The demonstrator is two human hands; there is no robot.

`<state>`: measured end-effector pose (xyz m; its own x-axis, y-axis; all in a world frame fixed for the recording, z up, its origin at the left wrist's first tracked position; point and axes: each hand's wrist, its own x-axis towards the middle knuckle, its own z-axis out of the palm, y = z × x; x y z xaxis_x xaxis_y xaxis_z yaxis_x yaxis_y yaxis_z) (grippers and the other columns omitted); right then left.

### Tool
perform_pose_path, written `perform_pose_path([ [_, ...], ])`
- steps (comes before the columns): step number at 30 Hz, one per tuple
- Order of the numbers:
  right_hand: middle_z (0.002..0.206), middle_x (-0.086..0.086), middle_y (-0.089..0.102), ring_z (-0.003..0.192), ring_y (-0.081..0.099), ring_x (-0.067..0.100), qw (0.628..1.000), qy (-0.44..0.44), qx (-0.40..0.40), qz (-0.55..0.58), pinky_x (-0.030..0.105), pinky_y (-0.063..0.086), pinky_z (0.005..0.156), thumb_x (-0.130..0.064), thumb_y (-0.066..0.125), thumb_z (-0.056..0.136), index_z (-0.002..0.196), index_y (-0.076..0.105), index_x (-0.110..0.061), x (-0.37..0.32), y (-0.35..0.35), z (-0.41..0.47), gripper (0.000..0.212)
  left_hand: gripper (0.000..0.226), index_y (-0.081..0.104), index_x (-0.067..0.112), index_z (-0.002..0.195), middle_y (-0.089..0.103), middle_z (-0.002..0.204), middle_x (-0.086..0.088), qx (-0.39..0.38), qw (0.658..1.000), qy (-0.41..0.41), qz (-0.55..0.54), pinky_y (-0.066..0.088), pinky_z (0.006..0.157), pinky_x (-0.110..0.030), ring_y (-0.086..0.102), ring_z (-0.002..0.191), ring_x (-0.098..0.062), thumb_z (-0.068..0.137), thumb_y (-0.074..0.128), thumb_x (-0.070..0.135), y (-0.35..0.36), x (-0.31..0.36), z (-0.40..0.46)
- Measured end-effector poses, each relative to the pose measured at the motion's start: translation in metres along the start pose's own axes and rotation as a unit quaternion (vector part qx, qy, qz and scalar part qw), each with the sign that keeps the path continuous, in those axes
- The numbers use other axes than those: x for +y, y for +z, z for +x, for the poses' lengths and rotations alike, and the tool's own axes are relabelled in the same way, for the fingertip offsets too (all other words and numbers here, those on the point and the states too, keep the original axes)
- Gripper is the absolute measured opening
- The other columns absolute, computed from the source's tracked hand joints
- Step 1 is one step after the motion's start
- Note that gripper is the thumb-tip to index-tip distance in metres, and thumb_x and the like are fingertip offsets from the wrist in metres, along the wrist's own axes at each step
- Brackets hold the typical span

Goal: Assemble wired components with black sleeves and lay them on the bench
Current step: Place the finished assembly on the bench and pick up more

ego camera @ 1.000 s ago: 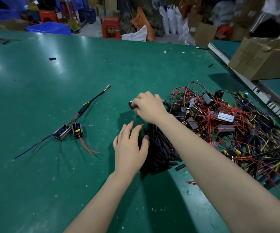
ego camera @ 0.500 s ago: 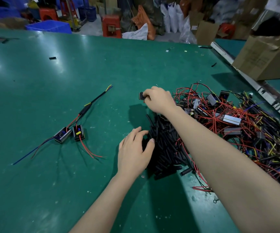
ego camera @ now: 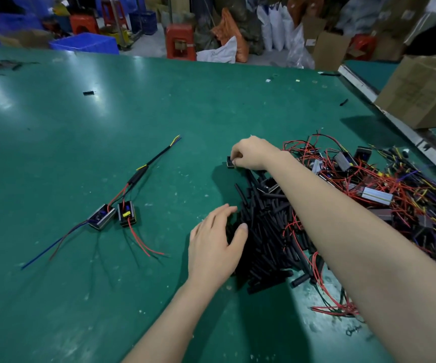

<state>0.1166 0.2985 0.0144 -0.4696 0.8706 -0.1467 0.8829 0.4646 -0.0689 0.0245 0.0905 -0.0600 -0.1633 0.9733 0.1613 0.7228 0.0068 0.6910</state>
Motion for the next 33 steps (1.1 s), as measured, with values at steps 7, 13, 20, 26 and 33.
perform_pose_path([
  [7,0.112,-0.004,0.067,0.11,0.055,0.024,0.989,0.06,0.094,0.097,0.041,0.039,0.097,-0.029,0.058,0.088,0.105,0.068,-0.029,0.021,-0.009,-0.017,0.019,0.036,0.049,0.034,0.127,0.047,0.135,0.019,-0.002,0.999,-0.017,-0.029,0.022,0.102,-0.024,0.041,0.123,-0.004,0.092,0.048,0.044,-0.001,0.002,-0.001],
  [13,0.11,0.008,0.064,0.107,0.056,0.03,0.99,0.136,0.019,-0.042,0.046,0.032,0.096,-0.017,0.064,0.087,0.117,0.06,-0.015,0.028,0.001,-0.018,0.03,0.034,0.051,0.034,0.125,0.049,0.129,0.019,0.001,0.999,-0.027,-0.04,0.026,0.098,-0.026,0.044,0.118,-0.006,0.092,0.049,0.043,-0.002,0.003,-0.001],
  [20,0.113,0.002,0.064,0.108,0.055,0.027,0.996,0.063,0.048,0.046,0.039,0.045,0.092,-0.004,0.056,0.084,0.123,0.054,-0.019,0.035,0.003,-0.03,0.042,0.032,0.052,0.035,0.124,0.049,0.127,0.021,0.001,0.998,-0.035,-0.055,0.026,0.098,-0.026,0.043,0.116,-0.004,0.092,0.048,0.043,-0.003,0.003,-0.002],
  [26,0.111,0.005,0.066,0.106,0.058,0.025,0.982,0.065,0.114,0.139,0.036,0.048,0.091,-0.022,0.059,0.091,0.116,0.063,-0.017,0.04,-0.014,-0.053,0.027,0.032,0.053,0.034,0.122,0.049,0.122,0.02,0.001,0.996,-0.04,-0.083,0.036,0.102,-0.04,0.053,0.105,-0.014,0.092,0.048,0.043,-0.007,0.006,-0.003],
  [33,0.117,0.003,0.063,0.114,0.053,0.028,0.969,0.161,0.174,0.064,0.043,0.041,0.097,-0.028,0.058,0.088,0.114,0.063,-0.024,0.067,-0.046,-0.099,0.027,0.027,0.055,0.033,0.118,0.052,0.12,0.016,0.022,0.988,-0.05,-0.147,0.04,0.098,-0.038,0.05,0.112,-0.012,0.092,0.053,0.038,-0.005,0.001,-0.001],
])
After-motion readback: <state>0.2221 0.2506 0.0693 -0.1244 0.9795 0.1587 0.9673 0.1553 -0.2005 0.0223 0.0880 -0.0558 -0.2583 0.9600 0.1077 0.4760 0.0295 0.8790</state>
